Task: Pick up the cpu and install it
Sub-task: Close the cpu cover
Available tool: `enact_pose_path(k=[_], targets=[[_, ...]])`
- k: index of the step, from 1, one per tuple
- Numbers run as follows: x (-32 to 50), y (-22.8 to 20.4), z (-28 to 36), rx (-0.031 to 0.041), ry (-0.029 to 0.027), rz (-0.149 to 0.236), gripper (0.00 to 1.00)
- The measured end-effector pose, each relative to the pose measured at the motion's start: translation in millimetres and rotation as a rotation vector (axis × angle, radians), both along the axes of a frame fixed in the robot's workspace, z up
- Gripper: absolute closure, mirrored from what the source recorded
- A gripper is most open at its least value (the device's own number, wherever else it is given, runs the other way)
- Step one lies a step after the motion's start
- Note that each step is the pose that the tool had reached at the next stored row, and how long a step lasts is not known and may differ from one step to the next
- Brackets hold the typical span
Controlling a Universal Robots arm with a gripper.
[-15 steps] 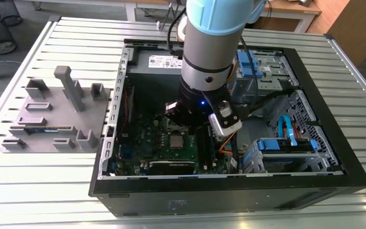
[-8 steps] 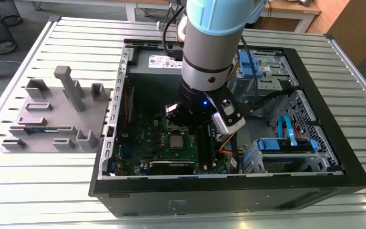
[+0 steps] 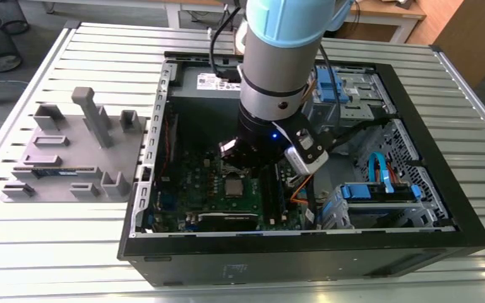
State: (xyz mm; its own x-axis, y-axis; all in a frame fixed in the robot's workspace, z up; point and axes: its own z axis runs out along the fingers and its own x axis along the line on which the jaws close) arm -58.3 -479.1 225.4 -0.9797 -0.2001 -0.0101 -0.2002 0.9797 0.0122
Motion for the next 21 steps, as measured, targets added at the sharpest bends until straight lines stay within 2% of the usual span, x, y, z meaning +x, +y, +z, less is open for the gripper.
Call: enact_pose_path(k=[3,7,11,18,21], targets=[[0.0,1.4,0.0,0.0062,-0.0038,0.007,0.89],[0.3,5.5,-0.1,0.0257,-0.0069,0.008,0.89],[2.0,10.5,-0.3,0.0270,-0.0069,0.009,0.89],[11.5,20.8,-0.9,0.0288,-0.0070,0.009,0.89],[11.9,23.1,-1.7,0.0297,-0.0068,0.020,0.89]])
